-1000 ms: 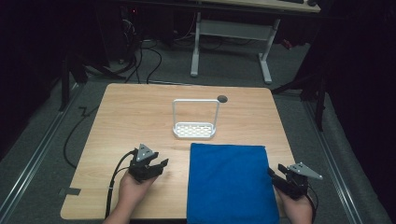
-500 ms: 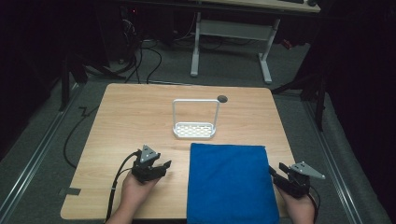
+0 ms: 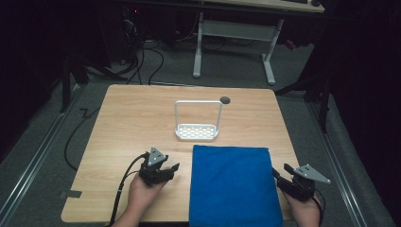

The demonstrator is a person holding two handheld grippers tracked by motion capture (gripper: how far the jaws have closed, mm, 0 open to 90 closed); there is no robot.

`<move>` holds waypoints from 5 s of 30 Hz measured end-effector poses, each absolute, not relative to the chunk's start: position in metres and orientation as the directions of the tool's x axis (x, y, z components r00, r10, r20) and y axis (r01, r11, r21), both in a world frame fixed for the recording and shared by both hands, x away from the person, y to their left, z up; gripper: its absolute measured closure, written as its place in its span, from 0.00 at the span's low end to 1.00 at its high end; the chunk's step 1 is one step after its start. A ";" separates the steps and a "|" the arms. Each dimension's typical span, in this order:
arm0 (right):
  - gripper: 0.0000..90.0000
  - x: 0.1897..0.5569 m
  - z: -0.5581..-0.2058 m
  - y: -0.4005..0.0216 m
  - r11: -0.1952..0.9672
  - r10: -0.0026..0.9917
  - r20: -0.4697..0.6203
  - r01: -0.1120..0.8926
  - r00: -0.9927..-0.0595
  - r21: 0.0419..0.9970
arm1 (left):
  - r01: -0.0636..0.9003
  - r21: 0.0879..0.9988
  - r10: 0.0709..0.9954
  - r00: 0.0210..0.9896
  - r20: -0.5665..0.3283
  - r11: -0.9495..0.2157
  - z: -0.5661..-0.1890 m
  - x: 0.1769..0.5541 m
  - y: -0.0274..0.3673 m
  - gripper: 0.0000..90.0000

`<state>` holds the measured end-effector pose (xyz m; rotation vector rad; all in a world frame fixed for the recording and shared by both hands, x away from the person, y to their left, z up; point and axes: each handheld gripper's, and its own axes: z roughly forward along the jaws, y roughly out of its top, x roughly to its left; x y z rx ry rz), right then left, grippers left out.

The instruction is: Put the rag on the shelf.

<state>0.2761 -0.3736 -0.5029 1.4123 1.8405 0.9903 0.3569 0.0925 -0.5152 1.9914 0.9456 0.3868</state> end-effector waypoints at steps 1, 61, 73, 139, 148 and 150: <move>0.50 0.276 -0.503 -0.374 0.152 0.969 -0.025 0.513 -0.246 0.845 | 0.473 0.817 0.744 0.663 -0.083 -0.330 -0.515 0.357 0.092 0.49; 0.59 0.352 -0.490 -0.360 0.194 0.967 -0.052 0.585 -0.251 0.787 | 0.563 0.750 0.765 0.633 -0.121 -0.347 -0.531 0.438 0.000 0.70; 0.64 0.379 -0.510 -0.372 0.139 0.980 -0.009 0.652 -0.198 0.745 | 0.560 0.754 0.753 0.644 -0.133 -0.345 -0.533 0.436 0.002 0.95; 0.99 0.305 -0.449 -0.337 0.088 0.963 -0.008 0.287 -0.270 0.954 | 0.264 0.960 0.745 0.659 -0.109 -0.094 -0.454 0.376 0.062 1.00; 0.99 0.305 -0.429 -0.316 0.082 0.950 -0.007 0.228 -0.312 0.970 | 0.190 0.981 0.767 0.635 -0.096 -0.034 -0.428 0.366 0.089 1.00; 0.99 0.306 -0.424 -0.311 0.082 0.948 -0.009 0.216 -0.319 0.973 | 0.174 0.984 0.770 0.631 -0.093 -0.025 -0.423 0.364 0.097 1.00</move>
